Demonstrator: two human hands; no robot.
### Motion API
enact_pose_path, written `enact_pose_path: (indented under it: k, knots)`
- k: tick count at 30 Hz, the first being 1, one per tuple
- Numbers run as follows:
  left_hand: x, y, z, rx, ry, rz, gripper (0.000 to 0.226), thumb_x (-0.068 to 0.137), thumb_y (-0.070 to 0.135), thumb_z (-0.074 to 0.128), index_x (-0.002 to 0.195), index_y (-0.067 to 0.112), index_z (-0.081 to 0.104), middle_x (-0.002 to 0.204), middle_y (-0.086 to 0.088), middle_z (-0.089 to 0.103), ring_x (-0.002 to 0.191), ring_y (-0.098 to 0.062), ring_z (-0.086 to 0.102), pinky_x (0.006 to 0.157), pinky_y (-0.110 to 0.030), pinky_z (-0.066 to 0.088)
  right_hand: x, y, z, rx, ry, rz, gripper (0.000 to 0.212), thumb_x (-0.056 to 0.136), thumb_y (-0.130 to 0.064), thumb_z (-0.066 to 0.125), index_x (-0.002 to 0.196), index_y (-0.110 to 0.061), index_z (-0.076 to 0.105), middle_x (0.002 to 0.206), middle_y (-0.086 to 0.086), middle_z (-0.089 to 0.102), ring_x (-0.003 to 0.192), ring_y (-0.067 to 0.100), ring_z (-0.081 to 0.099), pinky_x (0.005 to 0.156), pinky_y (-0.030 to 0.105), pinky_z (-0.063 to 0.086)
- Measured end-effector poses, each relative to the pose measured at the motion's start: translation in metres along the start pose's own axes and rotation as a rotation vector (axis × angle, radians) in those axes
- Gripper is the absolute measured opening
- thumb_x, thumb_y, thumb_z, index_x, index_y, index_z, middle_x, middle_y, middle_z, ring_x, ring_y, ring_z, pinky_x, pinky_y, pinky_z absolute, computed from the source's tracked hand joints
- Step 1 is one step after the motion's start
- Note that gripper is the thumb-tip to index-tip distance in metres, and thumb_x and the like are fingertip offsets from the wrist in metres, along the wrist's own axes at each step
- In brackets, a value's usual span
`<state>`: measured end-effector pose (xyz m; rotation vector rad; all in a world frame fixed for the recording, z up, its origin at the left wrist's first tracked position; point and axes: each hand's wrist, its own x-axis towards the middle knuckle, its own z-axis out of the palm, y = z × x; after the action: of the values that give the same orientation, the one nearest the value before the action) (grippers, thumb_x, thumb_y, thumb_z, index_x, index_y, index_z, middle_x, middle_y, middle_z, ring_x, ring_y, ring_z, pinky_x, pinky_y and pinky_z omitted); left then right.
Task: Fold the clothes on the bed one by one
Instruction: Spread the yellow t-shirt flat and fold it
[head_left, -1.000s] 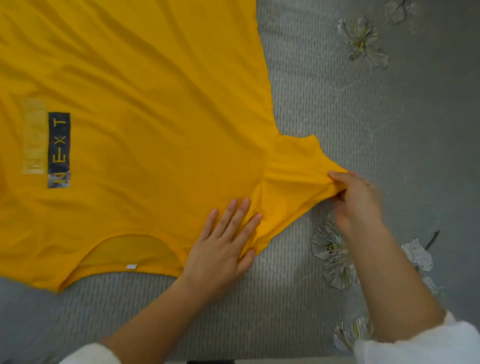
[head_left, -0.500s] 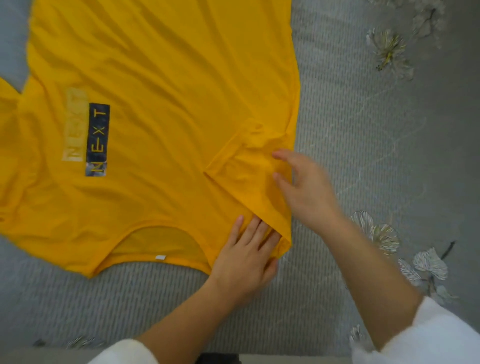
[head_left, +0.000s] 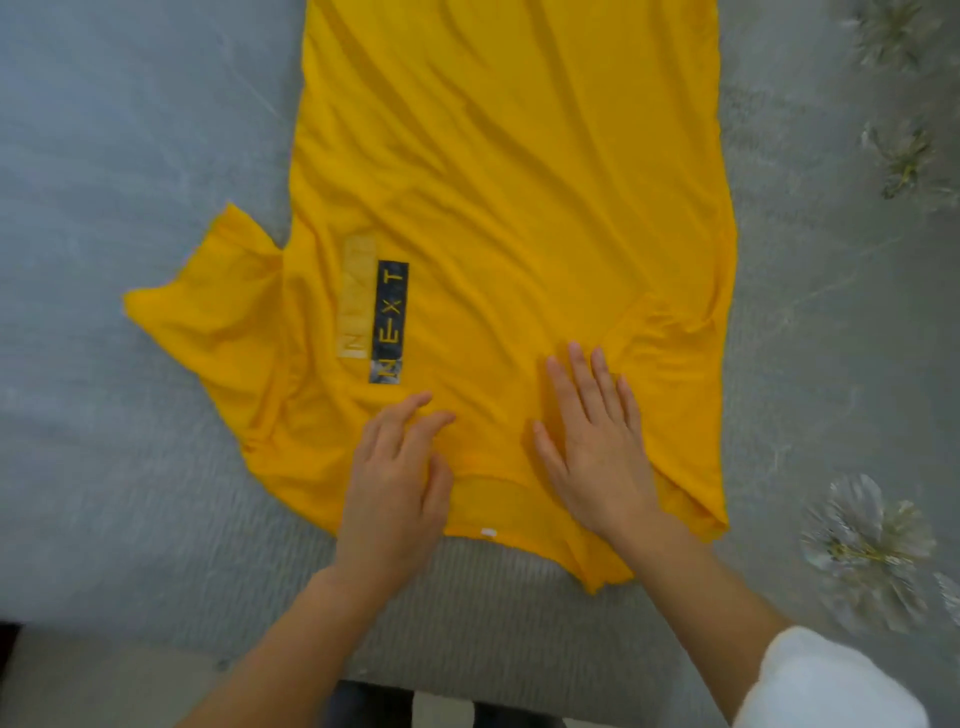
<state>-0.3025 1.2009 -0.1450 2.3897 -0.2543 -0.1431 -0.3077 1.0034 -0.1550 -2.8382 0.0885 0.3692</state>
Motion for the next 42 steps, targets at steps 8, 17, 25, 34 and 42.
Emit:
enact_pose_path:
  k: [8, 17, 25, 34, 42]
  knots:
    - [0.039, -0.121, -0.095, -0.472, 0.504, -0.930, 0.045, 0.093, 0.018, 0.053, 0.132, -0.004, 0.045, 0.113, -0.017, 0.057, 0.102, -0.023, 0.055, 0.089, -0.036, 0.043, 0.040, -0.108, 0.046, -0.050, -0.100, -0.248, 0.068, 0.093, -0.049, 0.039, 0.153, -0.027, 0.014, 0.160, 0.000, -0.001, 0.147, 0.021, -0.010, 0.120, 0.040, -0.003]
    - [0.100, -0.150, -0.118, -0.723, 0.441, -0.907, 0.008, 0.089, 0.025, 0.065, 0.091, 0.018, 0.062, 0.104, -0.008, 0.067, 0.094, -0.020, 0.063, 0.082, -0.037, 0.051, 0.044, -0.106, 0.062, -0.195, -0.024, -0.315, 0.066, 0.093, -0.055, 0.032, 0.152, -0.028, 0.019, 0.159, 0.005, 0.018, 0.148, 0.025, 0.012, 0.118, 0.045, 0.013]
    - [0.074, -0.164, -0.133, -0.943, 0.432, -0.889, 0.013, 0.086, 0.032, 0.068, 0.095, 0.026, 0.063, 0.103, 0.004, 0.070, 0.097, -0.013, 0.067, 0.079, -0.035, 0.055, 0.046, -0.108, 0.060, -0.225, -0.049, -0.312, 0.065, 0.095, -0.055, 0.025, 0.153, -0.028, 0.015, 0.160, 0.005, 0.016, 0.148, 0.024, 0.009, 0.117, 0.046, 0.012]
    - [0.088, -0.100, -0.130, -0.205, 0.356, -0.168, 0.022, 0.085, 0.029, 0.065, 0.074, 0.026, 0.046, 0.072, 0.019, 0.050, 0.065, 0.011, 0.048, 0.056, -0.004, 0.034, 0.045, -0.109, 0.056, -0.182, -0.074, -0.319, 0.065, 0.095, -0.054, 0.030, 0.152, -0.028, 0.018, 0.160, 0.003, 0.015, 0.149, 0.024, 0.009, 0.117, 0.046, 0.012]
    - [0.045, -0.111, -0.072, 0.287, -0.413, 0.196, 0.076, 0.088, 0.061, 0.029, 0.153, 0.028, 0.006, 0.161, 0.005, -0.010, 0.147, -0.016, -0.016, 0.120, -0.038, -0.008, 0.003, -0.078, 0.038, -0.035, 0.121, -0.056, 0.069, 0.093, -0.048, 0.037, 0.151, -0.014, 0.024, 0.159, 0.007, 0.019, 0.148, 0.021, 0.010, 0.119, 0.044, 0.008]
